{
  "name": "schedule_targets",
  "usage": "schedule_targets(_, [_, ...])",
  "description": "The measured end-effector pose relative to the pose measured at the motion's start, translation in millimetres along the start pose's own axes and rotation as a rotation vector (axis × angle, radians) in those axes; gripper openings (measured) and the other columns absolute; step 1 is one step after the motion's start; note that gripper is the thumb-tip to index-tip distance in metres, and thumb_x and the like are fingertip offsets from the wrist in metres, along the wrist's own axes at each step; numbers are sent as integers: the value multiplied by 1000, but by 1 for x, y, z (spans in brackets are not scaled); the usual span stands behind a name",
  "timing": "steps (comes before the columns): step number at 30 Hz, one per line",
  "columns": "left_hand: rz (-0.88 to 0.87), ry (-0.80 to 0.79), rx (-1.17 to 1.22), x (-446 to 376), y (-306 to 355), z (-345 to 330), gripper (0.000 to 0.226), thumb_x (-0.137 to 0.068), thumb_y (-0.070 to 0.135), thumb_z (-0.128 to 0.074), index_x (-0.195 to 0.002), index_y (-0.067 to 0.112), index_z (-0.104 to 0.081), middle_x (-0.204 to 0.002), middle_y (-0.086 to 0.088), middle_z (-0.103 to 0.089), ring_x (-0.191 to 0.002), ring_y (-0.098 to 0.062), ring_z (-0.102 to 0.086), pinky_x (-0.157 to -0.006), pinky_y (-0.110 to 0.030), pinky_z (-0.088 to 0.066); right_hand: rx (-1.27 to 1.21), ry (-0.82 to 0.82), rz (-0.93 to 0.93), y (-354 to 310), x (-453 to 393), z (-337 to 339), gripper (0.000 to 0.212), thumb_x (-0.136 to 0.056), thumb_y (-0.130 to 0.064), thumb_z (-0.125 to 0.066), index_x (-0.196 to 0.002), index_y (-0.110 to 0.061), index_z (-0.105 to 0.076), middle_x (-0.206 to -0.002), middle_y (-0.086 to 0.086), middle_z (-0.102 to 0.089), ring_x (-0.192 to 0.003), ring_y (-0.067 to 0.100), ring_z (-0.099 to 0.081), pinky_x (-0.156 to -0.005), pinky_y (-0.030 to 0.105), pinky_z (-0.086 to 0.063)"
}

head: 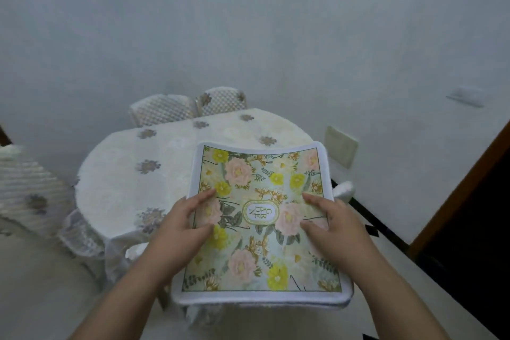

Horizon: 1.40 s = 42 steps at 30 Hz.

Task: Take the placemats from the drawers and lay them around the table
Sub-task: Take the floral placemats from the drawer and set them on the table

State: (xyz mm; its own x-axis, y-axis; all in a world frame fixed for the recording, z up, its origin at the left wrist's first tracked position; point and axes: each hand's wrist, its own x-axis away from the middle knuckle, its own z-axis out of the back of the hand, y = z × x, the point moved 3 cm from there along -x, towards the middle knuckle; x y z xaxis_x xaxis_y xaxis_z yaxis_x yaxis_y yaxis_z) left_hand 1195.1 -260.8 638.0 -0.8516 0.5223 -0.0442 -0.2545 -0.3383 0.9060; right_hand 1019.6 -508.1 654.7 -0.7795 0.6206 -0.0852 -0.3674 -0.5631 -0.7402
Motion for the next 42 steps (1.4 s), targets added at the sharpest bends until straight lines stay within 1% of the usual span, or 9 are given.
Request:
schedule_targets(6, [81, 147, 55, -51, -10, -25, 63, -85, 15, -70, -128, 60, -58, -126, 26, -52, -117, -12, -60, -98, -46, -55, 50, -156, 103, 8, -108, -6, 49, -92, -27, -65, -137, -41, -57, -132, -9, -51, -117, 10, -52, -103, 29, -44])
schedule_targets(10, [151, 217, 35, -88, -24, -27, 63, -85, 10, -71, -133, 50, -60, -124, 25, -51, -120, -12, -56, -103, -43, -51, 78, -252, 127, 5, -169, -30, 53, -89, -22, -61, -138, -41, -56, -130, -4, -52, -117, 16, -54, -103, 35, -46])
schedule_targets(14, [181, 261, 8, -147, -40, -19, 63, -87, 7, -69, -136, 45, -58, -124, 16, -51, -117, -11, -55, -93, -29, -48, 94, -324, 154, 1, -239, -64, 53, -92, -25, -59, -141, -42, -51, -122, -9, -44, -105, 9, -47, -89, 27, -43])
schedule_targets(18, [210, 229, 26, -224, -63, -12, 66, -87, 8, -65, -138, 47, -55, -121, 25, -48, -118, -10, -54, -102, -38, -50, 110, -329, 146, 1, -313, -103, 53, -92, -23, -60, -141, -41, -49, -123, -6, -42, -101, 10, -47, -82, 25, -41])
schedule_targets(21, [235, 191, 68, -282, -80, -9, 75, -82, 1, -62, -137, 51, -55, -130, 19, -49, -121, -10, -53, -103, -40, -50, 146, -329, 120, 1, -367, -124, 46, -90, -21, -62, -131, -39, -52, -123, -4, -42, -89, 9, -50, -75, 24, -40])
schedule_targets(29, [305, 157, 179, -399, -109, -9, 81, -80, -13, -55, -131, 50, -58, -137, 9, -55, -112, -13, -62, -84, -38, -62, 137, -351, -5, 14, -482, -176, 42, -84, -6, -56, -116, -34, -55, -118, -6, -35, -99, 14, -49, -88, 31, -51])
schedule_targets(36, [366, 223, 134, -488, -153, -11, 77, -82, -10, -56, -132, 48, -58, -136, 9, -61, -113, -14, -65, -88, -38, -61, 74, -341, 13, 24, -596, -232, 58, -75, 8, -49, -116, -31, -65, -121, -3, -46, -106, 17, -55, -92, 35, -53])
schedule_targets(39, [367, 263, 112, -532, -167, -9, 74, -83, -10, -56, -133, 45, -59, -134, 8, -62, -112, -15, -65, -90, -38, -60, 20, -328, 24, 26, -648, -257, 56, -75, 9, -47, -109, -30, -68, -120, 0, -55, -98, 20, -62, -68, 30, -56])
schedule_targets(42, [344, 305, 91, -586, -178, -4, 73, -84, -10, -56, -135, 43, -58, -132, 7, -62, -109, -15, -66, -85, -36, -61, -39, -318, 21, 24, -705, -284, 54, -77, 9, -45, -106, -30, -70, -119, 3, -60, -77, 18, -61, -47, 23, -44])
